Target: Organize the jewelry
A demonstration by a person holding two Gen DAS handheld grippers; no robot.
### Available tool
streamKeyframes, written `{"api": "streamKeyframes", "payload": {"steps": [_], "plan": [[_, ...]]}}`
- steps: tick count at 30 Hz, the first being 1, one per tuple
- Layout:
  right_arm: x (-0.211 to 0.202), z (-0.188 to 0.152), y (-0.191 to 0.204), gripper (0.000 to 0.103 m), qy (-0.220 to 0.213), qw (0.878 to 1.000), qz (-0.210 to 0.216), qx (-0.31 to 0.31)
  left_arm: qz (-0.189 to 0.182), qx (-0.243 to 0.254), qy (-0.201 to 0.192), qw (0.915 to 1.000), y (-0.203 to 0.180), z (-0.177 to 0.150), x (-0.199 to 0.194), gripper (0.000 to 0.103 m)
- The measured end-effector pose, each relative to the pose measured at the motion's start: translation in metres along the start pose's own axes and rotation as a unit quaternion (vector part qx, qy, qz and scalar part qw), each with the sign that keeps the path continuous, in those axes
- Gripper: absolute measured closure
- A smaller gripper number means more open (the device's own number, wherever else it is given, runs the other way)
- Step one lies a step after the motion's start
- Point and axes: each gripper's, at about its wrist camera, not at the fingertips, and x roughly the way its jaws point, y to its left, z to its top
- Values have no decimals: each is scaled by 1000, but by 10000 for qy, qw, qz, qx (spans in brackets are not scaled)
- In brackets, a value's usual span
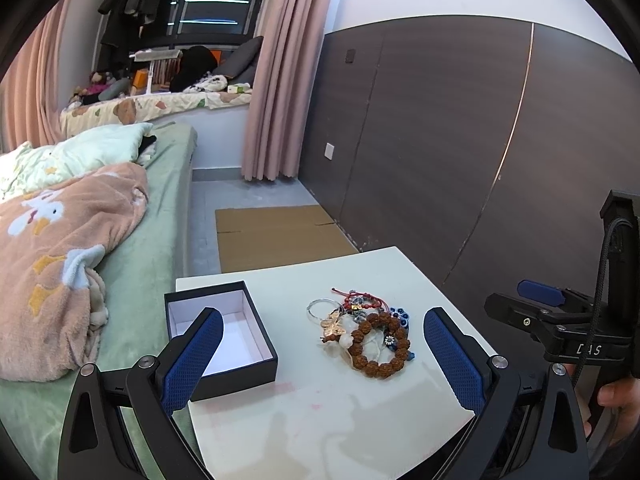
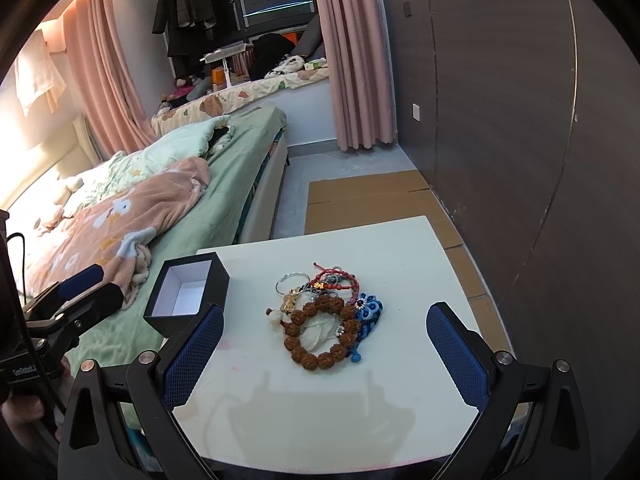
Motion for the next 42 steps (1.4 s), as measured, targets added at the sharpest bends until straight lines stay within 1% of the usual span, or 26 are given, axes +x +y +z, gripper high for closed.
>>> {"api": "streamKeyframes", "payload": {"steps": [5, 14, 19, 23, 25, 26, 27, 28, 29, 30, 33, 36, 37, 42], "plan": [[3, -1, -5, 0, -71, 9999, -28, 140, 3, -8, -11, 10000, -1, 1, 0, 3], [17, -4, -25, 0, 71, 9983, -14, 577, 15, -37, 110, 9999, -3, 5, 16, 3], [24, 0, -35, 0, 161, 9968, -1, 782, -49, -31, 213, 9998, -9, 7, 31, 3], [32, 1, -47, 1, 235, 9942, 53, 1046, -194, -76, 287, 9994, -12, 10, 45, 3], [37, 1, -55, 3, 323, 9924, 48, 1186, -241, -84, 339, 9991, -14, 11, 52, 3], [40, 1, -59, 10, 380, 9911, 71, 1276, -262, -75, 380, 9989, -15, 11, 57, 3], [42, 1, -62, 16, 439, 9898, 86, 1351, -280, -64, 412, 9987, -16, 11, 60, 7], [46, 1, -66, 18, 511, 9882, 106, 1442, -298, -52, 458, 9985, -18, 11, 64, 12], [49, 1, -70, 20, 570, 9866, 120, 1525, -325, -27, 547, 9980, -19, 10, 71, 15], [52, 0, -73, 20, 626, 9848, 138, 1612, -346, -3, 597, 9976, -21, 10, 75, 19], [62, 0, -83, 21, 742, 9802, 171, 1828, -385, 73, 799, 9960, -26, 6, 92, 24], [67, 2, -88, 21, 780, 9783, 122, 1916, -397, 126, 1091, 9932, -29, -1, 114, 40], [69, 3, -89, 21, 789, 9779, 116, 1934, -401, 145, 1185, 9920, -30, -4, 122, 42], [82, 6, -91, 21, 915, 9749, 204, 2022, -445, 248, 1428, 9884, -33, -14, 150, 47]]}}
